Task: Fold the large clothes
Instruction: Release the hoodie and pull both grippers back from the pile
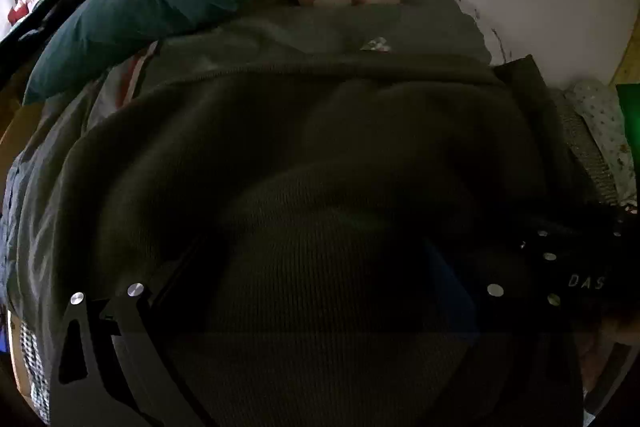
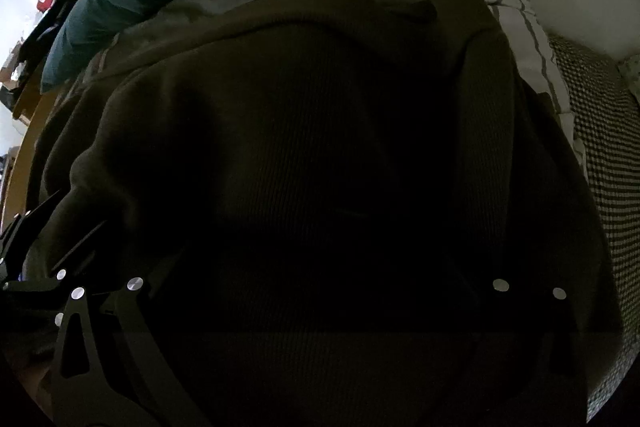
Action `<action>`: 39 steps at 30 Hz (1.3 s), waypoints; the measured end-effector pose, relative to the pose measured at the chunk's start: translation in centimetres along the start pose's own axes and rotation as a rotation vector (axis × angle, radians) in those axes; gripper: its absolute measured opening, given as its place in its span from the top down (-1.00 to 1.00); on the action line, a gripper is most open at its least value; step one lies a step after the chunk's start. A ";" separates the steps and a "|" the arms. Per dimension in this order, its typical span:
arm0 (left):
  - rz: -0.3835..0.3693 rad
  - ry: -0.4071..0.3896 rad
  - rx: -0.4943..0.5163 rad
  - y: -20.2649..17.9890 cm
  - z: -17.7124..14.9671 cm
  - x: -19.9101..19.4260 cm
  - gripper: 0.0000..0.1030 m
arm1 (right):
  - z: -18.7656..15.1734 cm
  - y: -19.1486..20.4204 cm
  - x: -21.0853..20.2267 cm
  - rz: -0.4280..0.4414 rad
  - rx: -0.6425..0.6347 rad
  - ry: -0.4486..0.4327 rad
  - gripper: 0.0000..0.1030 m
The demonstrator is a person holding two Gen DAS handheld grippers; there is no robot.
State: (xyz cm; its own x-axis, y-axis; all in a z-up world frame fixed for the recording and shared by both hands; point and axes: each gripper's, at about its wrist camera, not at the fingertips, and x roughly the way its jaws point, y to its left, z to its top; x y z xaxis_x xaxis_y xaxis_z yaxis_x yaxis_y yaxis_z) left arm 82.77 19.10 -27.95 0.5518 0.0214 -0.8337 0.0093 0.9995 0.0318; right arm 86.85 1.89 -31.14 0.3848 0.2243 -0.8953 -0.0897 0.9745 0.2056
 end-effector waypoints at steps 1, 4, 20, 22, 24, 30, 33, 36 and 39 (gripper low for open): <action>0.004 0.003 -0.002 0.0 0.0 0.0 -0.91 | 0.1 0.0 0.1 -0.004 0.000 -0.002 -0.95; 0.017 0.008 -0.001 -0.1 0.5 -0.3 -0.91 | 0.2 0.1 -0.5 0.006 0.010 -0.027 -0.95; 0.067 -0.215 -0.013 -1.7 -8.3 -17.1 -0.91 | -10.9 1.9 -19.3 -0.138 -0.026 -0.351 -0.95; 0.076 -0.227 0.001 -2.0 -9.1 -18.5 -0.91 | -12.2 2.0 -21.2 -0.158 -0.032 -0.374 -0.95; 0.092 -0.254 0.013 -2.4 -10.0 -20.4 -0.91 | -13.8 2.1 -23.2 -0.176 -0.045 -0.399 -0.95; 0.114 -0.285 0.009 -3.6 -12.5 -25.4 -0.91 | -17.9 1.8 -27.4 -0.172 -0.055 -0.413 -0.95; 0.112 -0.302 -0.007 -4.1 -13.9 -27.9 -0.91 | -20.1 1.6 -29.5 -0.153 -0.058 -0.414 -0.95; 0.115 -0.302 -0.014 -4.8 -15.7 -30.4 -0.91 | -22.0 1.4 -31.9 -0.138 -0.072 -0.414 -0.95; 0.138 -0.300 0.011 -5.7 -16.8 -32.5 -0.91 | -23.0 1.6 -33.7 -0.127 -0.084 -0.409 -0.95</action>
State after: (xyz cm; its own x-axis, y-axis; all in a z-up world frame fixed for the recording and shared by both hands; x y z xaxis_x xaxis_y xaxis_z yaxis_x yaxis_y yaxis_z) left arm 50.81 13.11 -10.27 0.7694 0.1468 -0.6216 -0.0749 0.9873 0.1404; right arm 52.59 -4.17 -9.78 0.7280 0.1010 -0.6781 -0.0861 0.9947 0.0557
